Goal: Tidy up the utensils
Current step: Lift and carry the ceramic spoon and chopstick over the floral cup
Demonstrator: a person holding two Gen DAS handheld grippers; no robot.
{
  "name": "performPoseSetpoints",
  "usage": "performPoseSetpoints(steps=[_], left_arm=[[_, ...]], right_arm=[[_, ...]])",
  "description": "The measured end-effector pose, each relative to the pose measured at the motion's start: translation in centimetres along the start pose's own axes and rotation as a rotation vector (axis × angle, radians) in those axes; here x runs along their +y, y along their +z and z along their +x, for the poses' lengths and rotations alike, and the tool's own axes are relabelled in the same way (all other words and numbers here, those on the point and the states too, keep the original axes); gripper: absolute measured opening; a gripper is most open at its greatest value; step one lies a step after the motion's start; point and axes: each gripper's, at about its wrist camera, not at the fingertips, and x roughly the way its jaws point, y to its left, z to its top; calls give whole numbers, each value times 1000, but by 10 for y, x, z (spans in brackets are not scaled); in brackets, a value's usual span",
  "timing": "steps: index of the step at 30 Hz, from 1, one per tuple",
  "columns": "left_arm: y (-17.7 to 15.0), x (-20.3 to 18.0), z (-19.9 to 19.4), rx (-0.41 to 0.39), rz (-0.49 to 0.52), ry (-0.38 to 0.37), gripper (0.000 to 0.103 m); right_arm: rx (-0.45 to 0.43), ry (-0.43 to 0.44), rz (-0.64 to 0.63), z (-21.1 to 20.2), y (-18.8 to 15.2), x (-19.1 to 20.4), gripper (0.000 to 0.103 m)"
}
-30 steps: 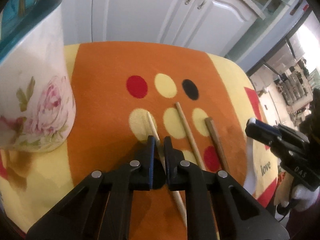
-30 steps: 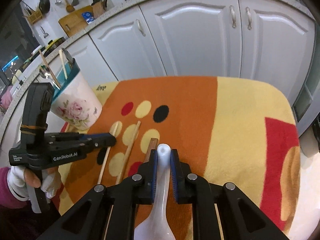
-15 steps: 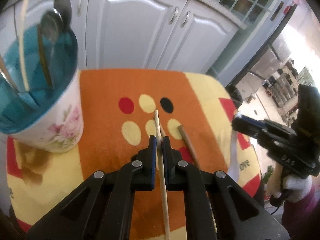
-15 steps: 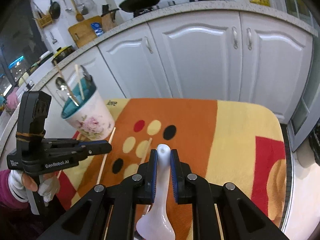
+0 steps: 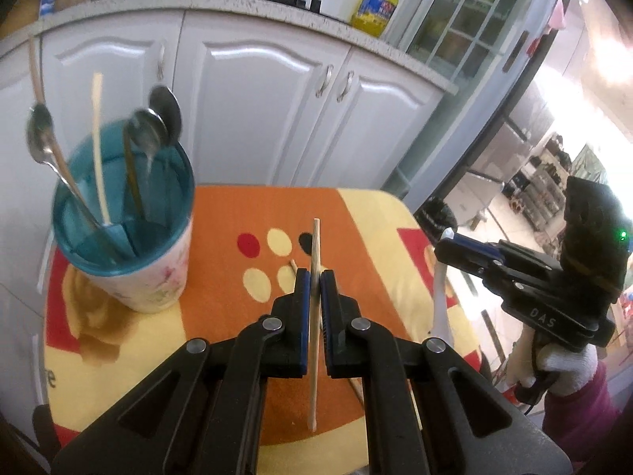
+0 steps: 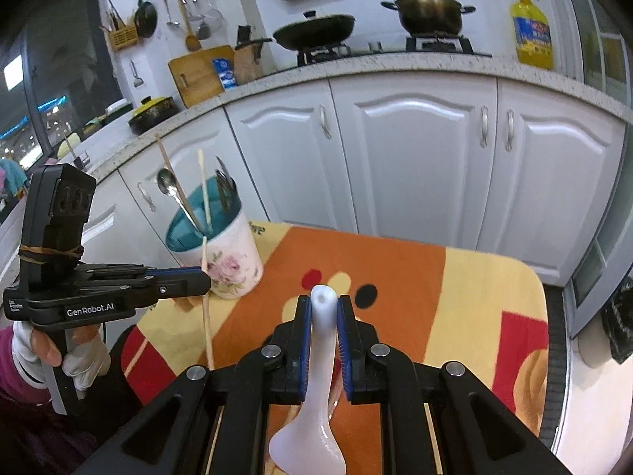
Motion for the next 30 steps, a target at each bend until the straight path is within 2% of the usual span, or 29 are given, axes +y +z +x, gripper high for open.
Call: performPoseSetpoints(steps=[16, 24, 30], left_arm=[[25, 11, -75, -166, -2, 24, 4], [54, 34, -128, -287, -11, 98, 4], [74, 59, -154, -358, -30, 158, 4]], right_arm=[[-78, 22, -94, -12, 41, 42, 12], [-137, 71, -147, -9, 78, 71, 12], [-187, 114, -174, 9, 114, 101, 12]])
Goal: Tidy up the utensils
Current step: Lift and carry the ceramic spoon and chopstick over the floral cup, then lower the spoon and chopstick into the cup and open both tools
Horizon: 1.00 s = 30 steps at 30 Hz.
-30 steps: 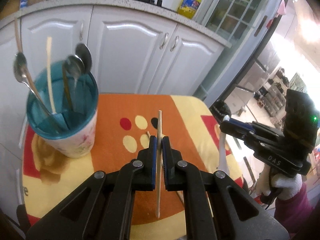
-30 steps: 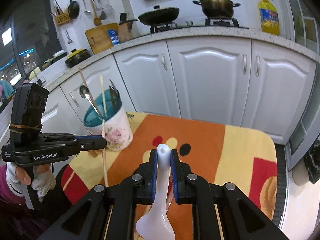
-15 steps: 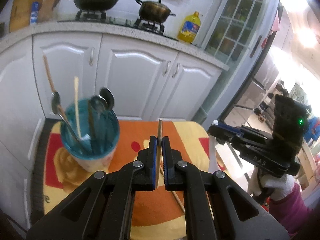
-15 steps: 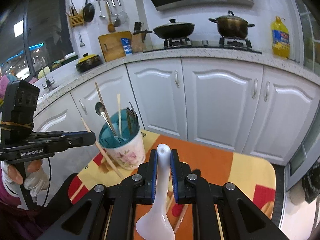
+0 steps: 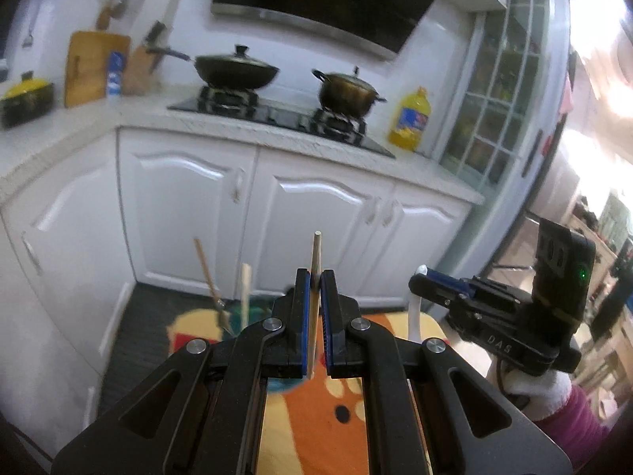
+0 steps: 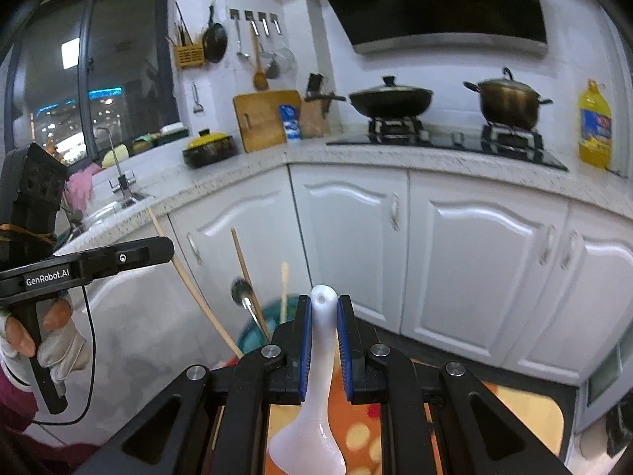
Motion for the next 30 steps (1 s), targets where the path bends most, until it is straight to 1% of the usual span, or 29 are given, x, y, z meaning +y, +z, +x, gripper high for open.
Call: performPoseSetpoints(steps=[4, 8, 12, 15, 22, 27, 30], left_arm=[[12, 18, 4, -19, -11, 47, 4], [17, 34, 15, -21, -16, 88, 4], [14, 41, 33, -15, -1, 128, 4], [8, 46, 53, 7, 5, 149, 4], [-9, 58, 89, 94, -34, 150, 4], [-19, 59, 100, 120, -48, 155, 4], [-20, 59, 101, 122, -53, 155, 4]], right_arm=[[-27, 10, -6, 24, 16, 13, 12], [-27, 28, 0, 54, 24, 24, 12], [-16, 21, -3, 82, 22, 32, 12], [-5, 6, -2, 102, 15, 35, 12], [37, 4, 31, 135, -3, 31, 12], [67, 26, 52, 148, -13, 26, 12], [60, 34, 60, 147, -12, 25, 12]])
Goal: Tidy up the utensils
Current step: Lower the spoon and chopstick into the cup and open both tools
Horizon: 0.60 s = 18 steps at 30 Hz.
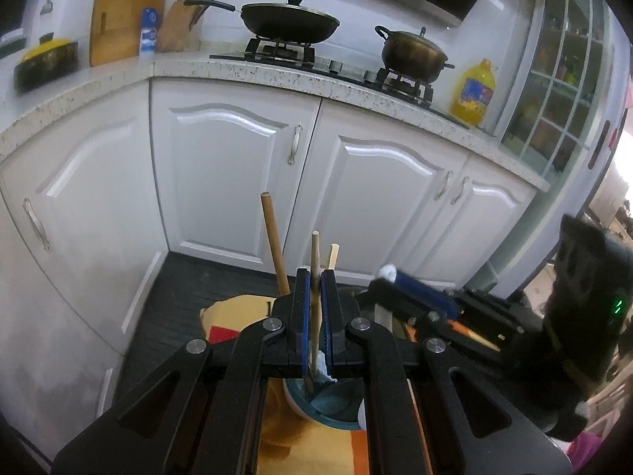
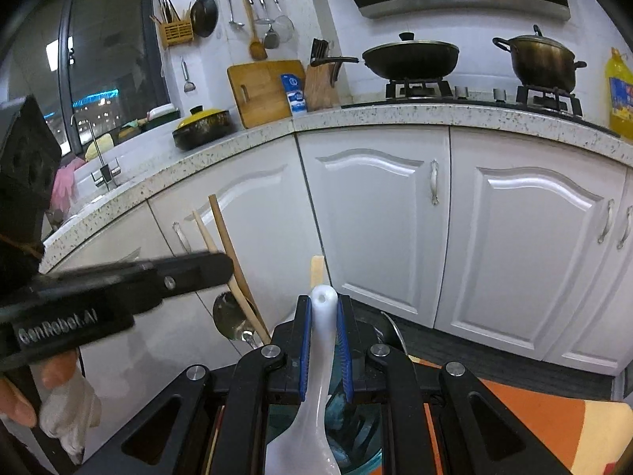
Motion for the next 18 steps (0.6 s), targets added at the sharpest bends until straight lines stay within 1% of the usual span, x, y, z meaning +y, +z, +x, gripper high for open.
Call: performPoseSetpoints(steps=[5, 8, 15, 17, 18], left_arm=[[1, 1, -1, -2, 0, -3, 4], [1, 1, -1, 2, -1, -7, 4], [-3, 0, 3, 19, -1, -4, 4], [-6, -1, 5, 30, -7, -15, 4], [-7, -2, 6, 32, -8, -13, 4]], right_arm=[[-54, 12, -9, -11, 17, 3, 12], [-64, 3, -24, -10, 19, 7, 12], [44, 19, -13, 12, -8, 4, 12], [68, 28, 10, 13, -12, -1, 12], [69, 35, 27, 11, -13, -5, 14]])
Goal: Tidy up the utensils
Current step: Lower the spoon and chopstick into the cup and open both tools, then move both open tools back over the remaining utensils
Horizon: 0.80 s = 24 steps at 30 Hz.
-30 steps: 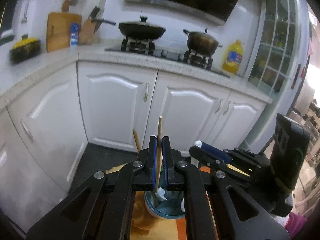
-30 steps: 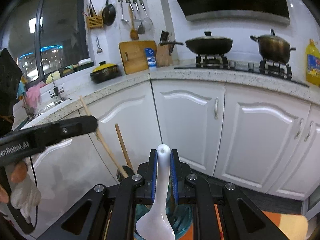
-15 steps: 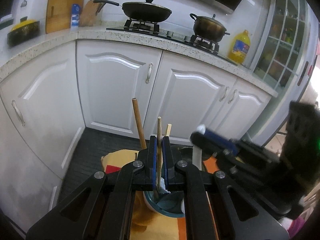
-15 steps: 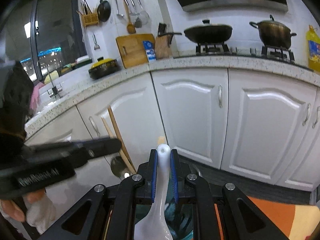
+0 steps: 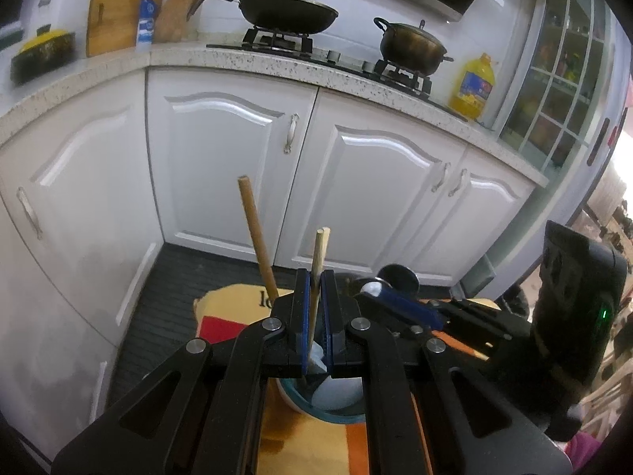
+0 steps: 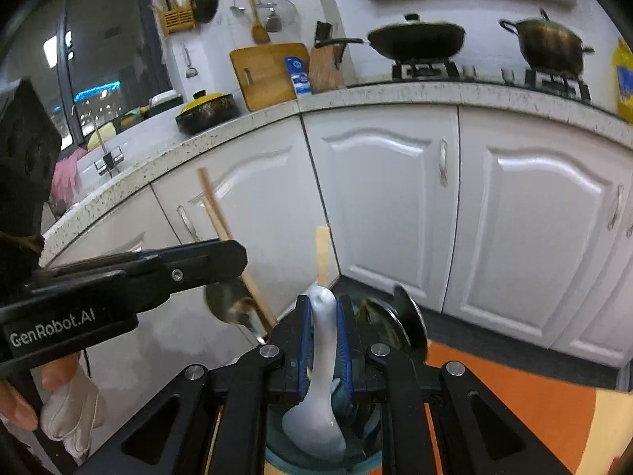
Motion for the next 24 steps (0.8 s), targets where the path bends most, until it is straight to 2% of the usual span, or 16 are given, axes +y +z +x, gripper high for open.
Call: performPoseSetpoints(steps=[3, 10, 13, 19, 24], left_arm=[[-3, -1, 1, 9, -2, 2, 7], [-7, -3, -4, 21, -27, -15, 38], [-10, -7, -9, 7, -24, -5, 47], [-15, -13, -19, 0, -13, 2, 51], [-18, -21, -28, -15, 6, 12, 62]], right_arm=[[12, 14, 61, -8, -3, -13, 28], [9, 4, 109, -31, -12, -27, 28], [13, -3, 106, -39, -16, -27, 28], [9, -15, 101, -54, -18, -25, 34], [16, -37, 83, -62, -20, -23, 35]])
